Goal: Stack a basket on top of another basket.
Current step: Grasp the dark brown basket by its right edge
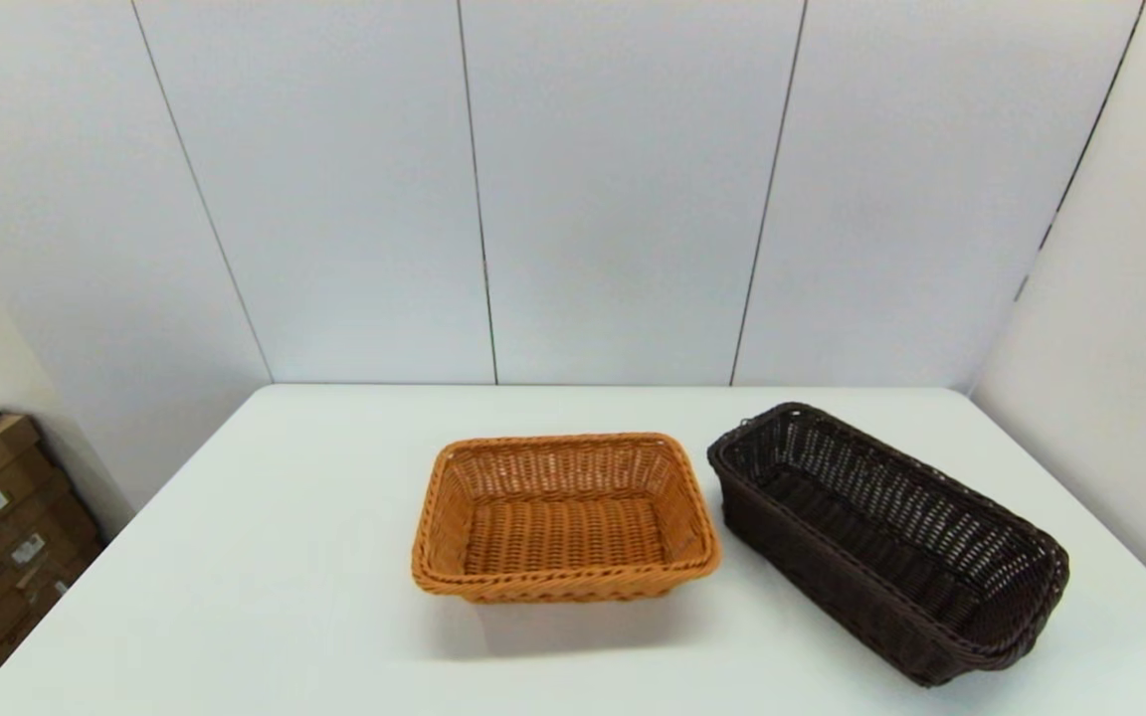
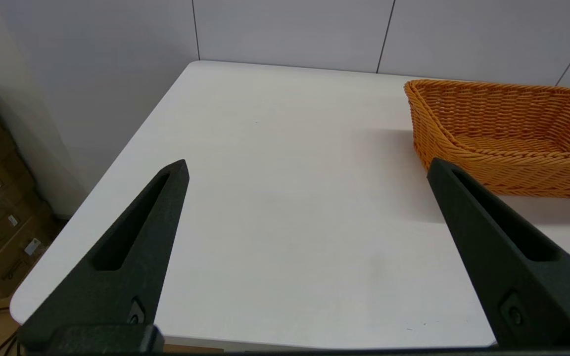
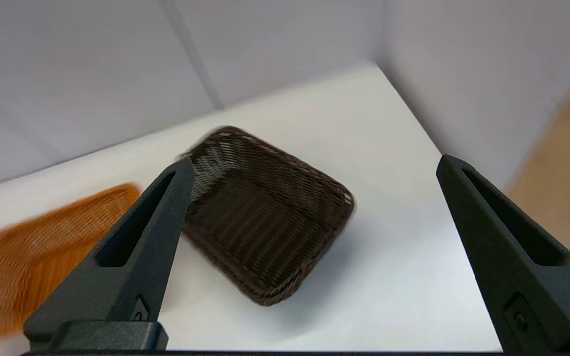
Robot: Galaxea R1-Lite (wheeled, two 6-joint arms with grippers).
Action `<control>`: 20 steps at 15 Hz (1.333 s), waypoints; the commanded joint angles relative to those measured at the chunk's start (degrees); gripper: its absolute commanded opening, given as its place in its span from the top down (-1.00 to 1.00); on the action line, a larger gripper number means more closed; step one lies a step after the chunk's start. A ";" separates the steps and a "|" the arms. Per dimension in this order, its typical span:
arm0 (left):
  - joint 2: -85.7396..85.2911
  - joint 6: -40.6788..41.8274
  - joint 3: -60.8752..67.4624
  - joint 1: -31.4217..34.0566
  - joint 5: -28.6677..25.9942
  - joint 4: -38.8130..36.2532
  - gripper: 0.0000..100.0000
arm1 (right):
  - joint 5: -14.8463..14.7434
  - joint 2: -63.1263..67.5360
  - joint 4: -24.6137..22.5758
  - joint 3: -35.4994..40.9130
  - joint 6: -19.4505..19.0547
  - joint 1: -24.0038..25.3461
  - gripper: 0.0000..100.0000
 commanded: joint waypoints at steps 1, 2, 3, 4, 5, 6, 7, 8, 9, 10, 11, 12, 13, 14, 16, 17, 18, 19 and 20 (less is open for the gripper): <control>-0.01 -0.07 0.00 0.00 0.05 0.06 -1.00 | -6.98 23.26 24.70 -13.15 20.91 0.84 -1.00; -0.01 -0.07 0.00 0.00 0.05 0.06 -1.00 | -6.71 24.93 25.75 -12.01 23.99 1.99 -1.00; -0.01 -0.07 0.00 0.00 0.05 0.06 -1.00 | -5.92 26.07 25.75 -9.73 26.09 3.92 -1.00; -0.01 -0.07 0.00 0.00 0.05 0.06 -1.00 | -2.85 27.56 25.66 -7.09 27.85 4.98 -1.00; -0.01 -0.07 0.00 0.00 0.05 0.06 -1.00 | 1.11 28.70 25.58 -5.77 28.64 4.98 -1.00; -0.01 -0.07 0.00 0.00 0.05 0.06 -1.00 | 4.71 29.41 25.49 -4.45 28.73 4.98 -1.00; -0.01 -0.07 0.00 0.00 0.05 0.06 -1.00 | 6.73 30.20 25.05 -3.13 28.91 4.98 -1.00; -0.01 -0.07 0.00 0.00 0.05 0.06 -1.00 | 7.35 31.34 23.38 -1.64 29.79 4.71 -1.00; -0.01 -0.07 0.00 0.00 0.05 0.06 -1.00 | 7.70 32.22 19.42 1.00 30.31 4.45 -1.00; -0.01 -0.07 0.00 0.00 0.05 0.06 -1.00 | 8.23 33.19 16.26 3.37 30.31 4.27 -1.00; -0.01 -0.07 0.00 0.00 0.05 0.06 -1.00 | 8.93 34.33 13.36 5.65 30.31 3.75 -1.00; -0.01 -0.07 0.00 0.00 0.05 0.06 -1.00 | 9.81 35.65 10.63 7.50 30.31 3.31 -1.00; -0.01 -0.07 0.00 0.00 0.05 0.06 -1.00 | 10.60 37.23 8.26 8.99 30.31 3.13 -1.00; -0.01 -0.07 0.00 0.00 0.05 0.06 -1.00 | 11.22 38.64 6.06 10.14 30.23 2.87 -1.00; -0.01 -0.07 0.00 0.00 0.05 0.06 -1.00 | 12.01 42.33 2.90 11.81 30.31 2.51 -1.00; -0.01 -0.07 0.00 0.00 0.05 0.06 -1.00 | 12.01 43.82 2.11 12.25 30.31 2.08 -1.00; -0.01 -0.07 0.00 0.00 0.05 0.06 -1.00 | 12.10 45.40 0.88 12.60 30.31 1.20 -1.00; -0.01 -0.07 0.00 0.00 0.05 0.06 -1.00 | 12.10 46.11 -0.62 13.30 30.31 0.58 -1.00; -0.01 -0.07 0.00 0.00 0.05 0.06 -1.00 | 12.62 46.72 -2.11 13.92 30.31 0.05 -1.00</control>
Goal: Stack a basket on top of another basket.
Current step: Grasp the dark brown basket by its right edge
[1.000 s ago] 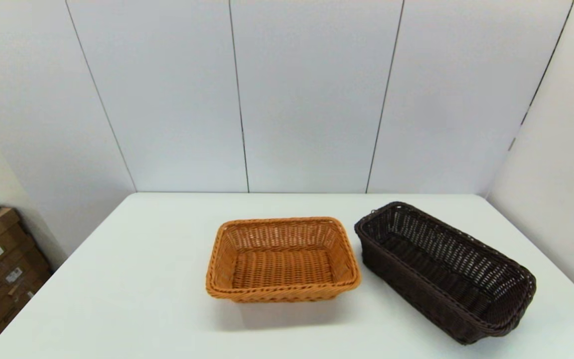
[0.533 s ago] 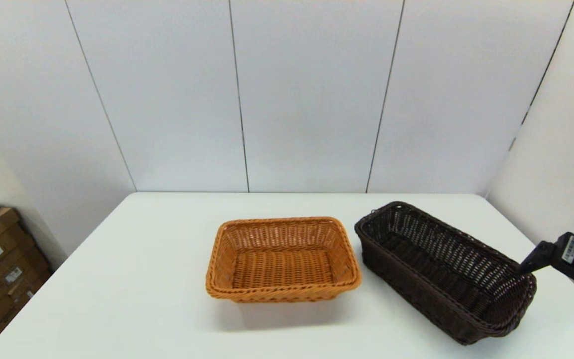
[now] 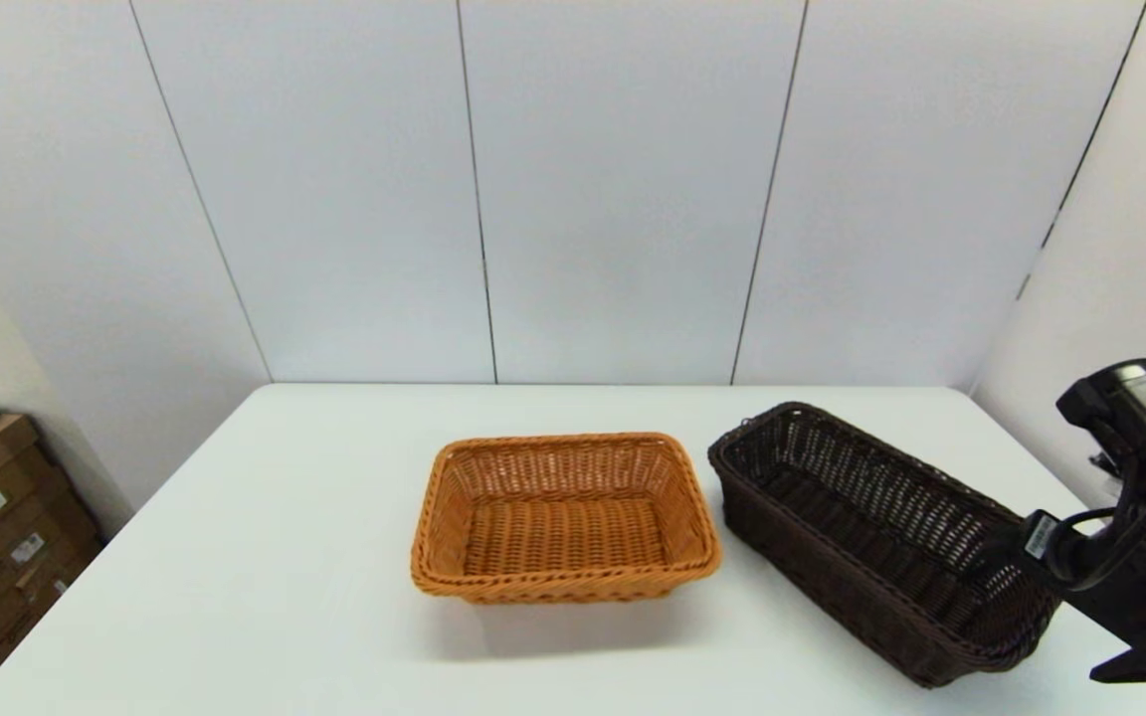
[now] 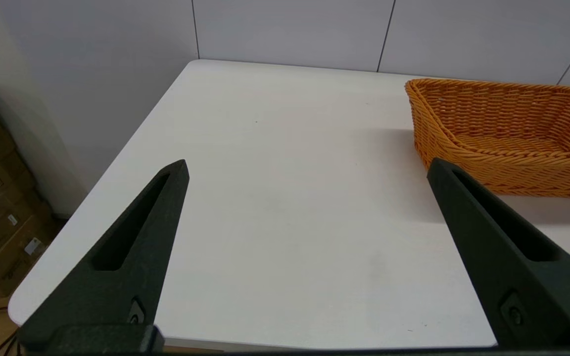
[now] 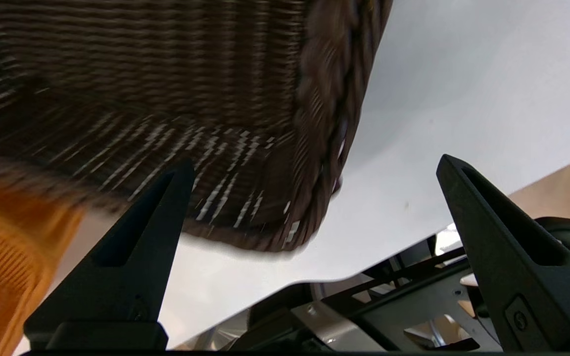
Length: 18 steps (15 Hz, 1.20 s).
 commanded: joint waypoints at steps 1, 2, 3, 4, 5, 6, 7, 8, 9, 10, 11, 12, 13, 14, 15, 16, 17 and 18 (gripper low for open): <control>-0.01 -0.04 0.00 0.00 0.05 0.01 -1.00 | 1.62 5.55 -4.74 2.23 0.26 -2.36 -1.00; -0.01 -0.04 0.00 0.00 0.05 0.01 -1.00 | 2.76 7.13 -6.15 2.49 0.26 -2.80 -1.00; -0.01 -0.04 0.00 0.00 0.05 0.01 -1.00 | 3.47 8.36 -7.64 2.93 0.26 -2.89 -1.00; -0.01 -0.04 0.00 0.00 0.05 0.01 -1.00 | 4.17 9.15 -9.57 3.55 0.26 -2.89 -1.00; -0.01 -0.04 0.00 0.00 0.05 0.01 -1.00 | 5.05 10.03 -11.51 3.72 0.18 -2.89 -1.00; -0.01 -0.04 0.00 0.00 0.05 0.01 -1.00 | 5.58 10.82 -12.56 3.72 0.18 -2.98 -1.00; -0.01 -0.04 0.00 0.00 0.05 0.01 -1.00 | 5.75 11.70 -12.91 3.72 0.26 -2.98 -1.00; -0.01 -0.04 0.00 0.00 0.05 0.01 -1.00 | 5.66 12.93 -13.09 3.55 0.26 -3.42 -1.00; -0.01 -0.04 0.00 0.00 0.05 0.01 -1.00 | 5.66 13.81 -13.79 3.46 0.26 -4.21 -1.00; -0.01 -0.04 0.00 0.00 0.05 0.01 -1.00 | 5.66 14.07 -14.50 3.46 0.26 -4.91 -1.00; -0.01 -0.04 0.00 0.00 0.05 0.01 -1.00 | 5.58 14.07 -14.58 3.37 0.18 -5.61 -1.00; -0.01 -0.04 0.00 0.00 0.05 0.01 -1.00 | 5.40 13.81 -14.58 3.29 0.09 -6.58 -1.00; -0.01 -0.04 0.00 0.00 0.05 0.01 -1.00 | 5.40 13.63 -14.50 3.20 -0.35 -7.46 -1.00; -0.01 -0.04 0.00 0.00 0.05 0.01 -1.00 | 5.31 13.63 -14.23 2.76 -0.62 -8.25 -1.00; -0.01 -0.04 0.00 0.00 0.05 0.01 -1.00 | 5.31 13.63 -14.14 2.76 -1.05 -8.43 -1.00; -0.01 -0.04 0.00 0.00 0.05 0.01 -1.00 | 5.31 13.63 -14.14 2.76 -1.49 -8.43 1.00; -0.01 -0.04 0.00 0.00 0.05 0.01 -1.00 | 5.40 13.63 -14.32 2.85 -1.58 -8.34 1.00; -0.01 -0.04 0.00 0.00 0.05 0.01 -1.00 | 5.58 13.72 -14.32 2.85 -1.76 -8.34 1.00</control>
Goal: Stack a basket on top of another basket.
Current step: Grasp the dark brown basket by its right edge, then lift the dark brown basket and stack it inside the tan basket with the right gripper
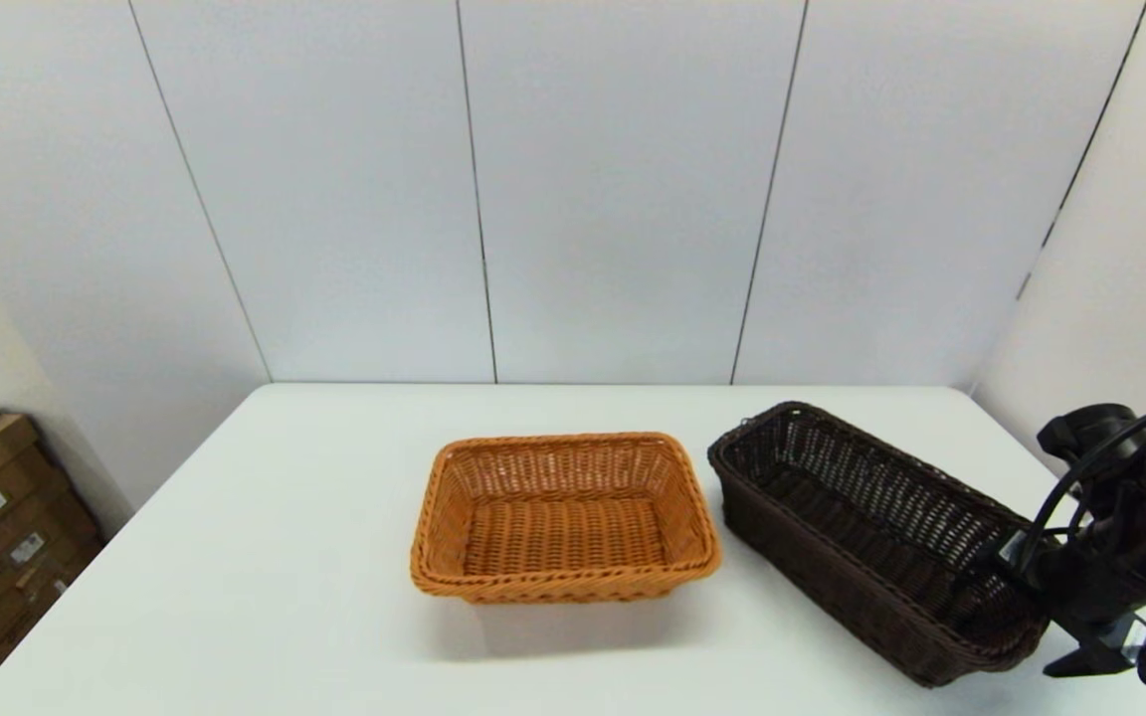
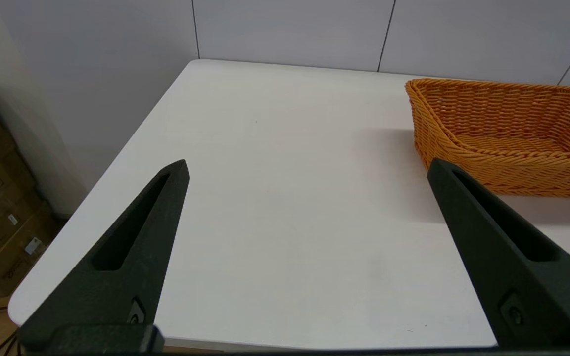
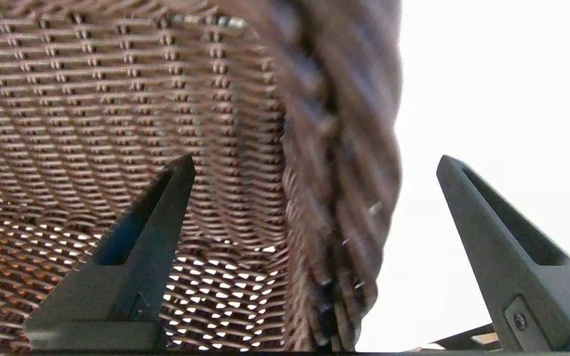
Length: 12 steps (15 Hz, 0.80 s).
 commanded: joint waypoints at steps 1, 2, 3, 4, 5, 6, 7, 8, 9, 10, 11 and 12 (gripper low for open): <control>-0.01 -0.07 0.00 0.00 0.02 0.04 -1.00 | 0.37 0.08 -0.21 0.28 -0.47 -0.13 1.00; -0.01 -0.07 0.00 0.00 0.02 0.04 -1.00 | 0.64 0.00 -0.30 0.28 -0.64 -0.13 1.00; -0.01 -0.07 0.00 0.00 0.02 0.04 -1.00 | 1.08 -0.18 -0.30 0.19 -0.64 -0.22 1.00; -0.01 -0.07 0.00 0.00 0.02 0.04 -1.00 | 1.25 -0.27 -0.12 0.02 -0.64 -0.22 1.00; -0.01 -0.07 0.00 0.00 0.02 0.04 -1.00 | 1.25 -0.71 0.14 -0.07 -0.55 -0.22 1.00; -0.01 -0.07 0.00 0.00 0.02 0.04 -1.00 | 1.78 -1.50 0.23 -0.07 -0.55 -0.13 1.00; -0.01 -0.07 0.00 0.00 0.02 0.04 -1.00 | 2.83 -2.20 0.32 -0.25 -0.55 -0.22 1.00; -0.01 -0.07 0.00 0.00 0.02 0.04 -1.00 | 3.45 -2.90 0.41 -0.33 -0.55 -0.22 1.00; -0.01 -0.07 0.00 0.00 0.02 0.04 -1.00 | 3.54 -3.17 0.41 -0.33 -0.55 -0.22 1.00; -0.01 -0.07 0.00 0.00 0.02 0.04 -1.00 | 3.63 -3.43 0.50 -0.33 -0.47 -0.31 1.00; -0.01 -0.07 0.00 0.00 0.02 0.04 -1.00 | 3.89 -4.22 0.50 -0.42 -0.47 -0.57 1.00; -0.01 -0.07 0.00 0.00 0.02 0.04 -1.00 | 4.68 -5.63 0.85 -0.86 -0.38 -1.28 1.00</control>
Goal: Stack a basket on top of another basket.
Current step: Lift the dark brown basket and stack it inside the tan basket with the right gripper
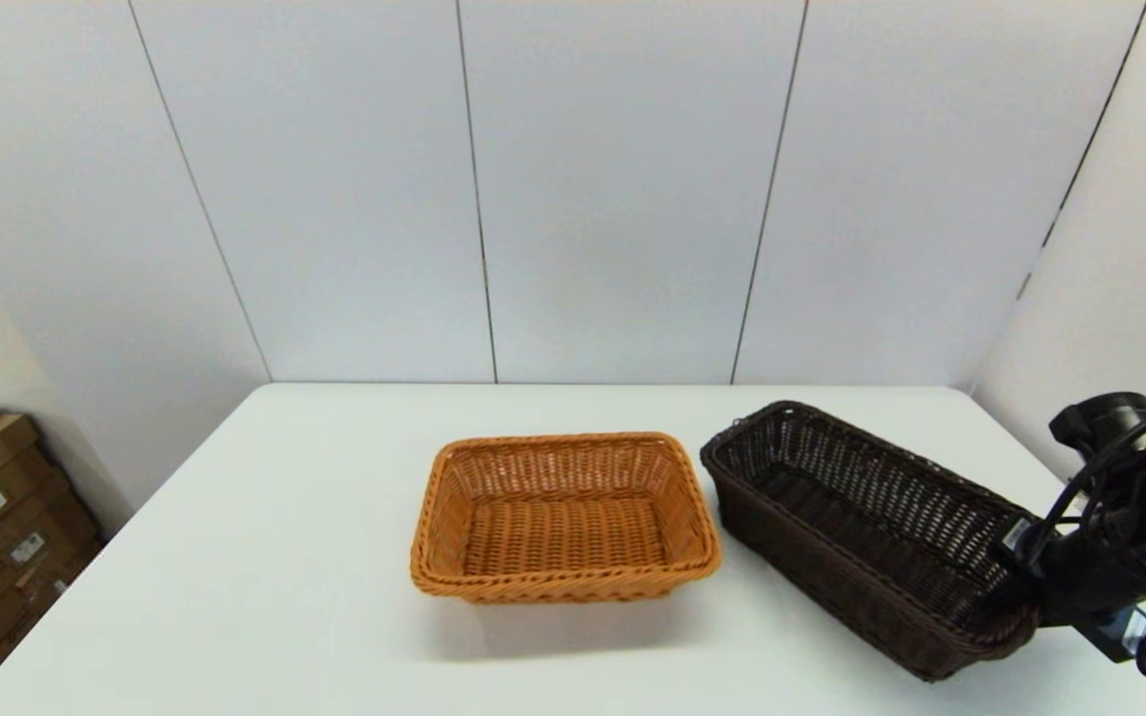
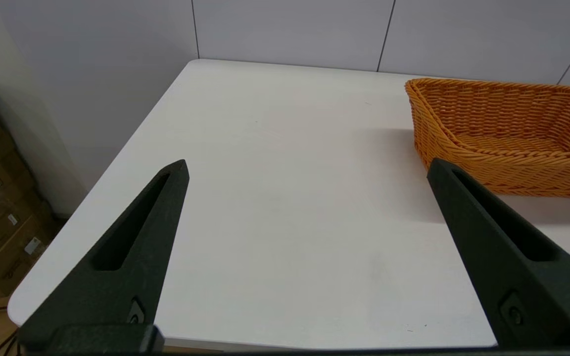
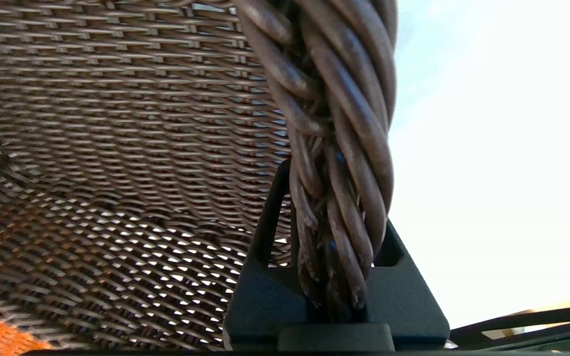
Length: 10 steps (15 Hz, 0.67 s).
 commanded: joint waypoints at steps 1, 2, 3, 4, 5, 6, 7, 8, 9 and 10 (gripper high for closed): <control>-0.01 -0.04 0.00 0.00 0.02 0.04 -1.00 | 1.67 -4.87 2.15 -1.80 0.30 -1.81 1.00; -0.01 -0.04 0.00 0.00 0.02 0.04 -1.00 | 1.67 -7.16 6.02 -4.61 0.13 -2.60 1.00; -0.01 -0.04 0.00 0.00 0.02 0.04 -1.00 | 1.58 -9.44 9.18 -7.07 -0.14 -3.04 1.00; -0.01 -0.04 0.00 0.00 0.02 0.04 -1.00 | 1.32 -12.08 12.08 -9.71 -0.67 -3.39 1.00; -0.01 -0.04 0.00 0.00 0.02 0.04 -1.00 | 1.32 -14.63 15.77 -12.79 -1.54 -3.48 1.00; -0.01 -0.04 0.00 0.00 0.02 0.04 -1.00 | 1.76 -17.18 20.08 -16.30 -2.25 -3.48 1.00; -0.01 -0.04 0.00 0.00 0.02 0.04 -1.00 | 2.20 -18.85 23.86 -19.64 -3.13 -3.22 1.00; -0.01 -0.04 0.00 0.00 0.02 0.04 -1.00 | 4.57 -20.52 27.90 -23.24 -5.94 -3.04 1.00; -0.01 -0.04 0.00 0.00 0.02 0.04 -1.00 | 6.42 -21.22 30.54 -25.62 -8.75 -3.04 1.00; -0.01 -0.04 0.00 0.00 0.02 0.04 -1.00 | 7.39 -21.57 33.09 -27.55 -10.95 -2.95 1.00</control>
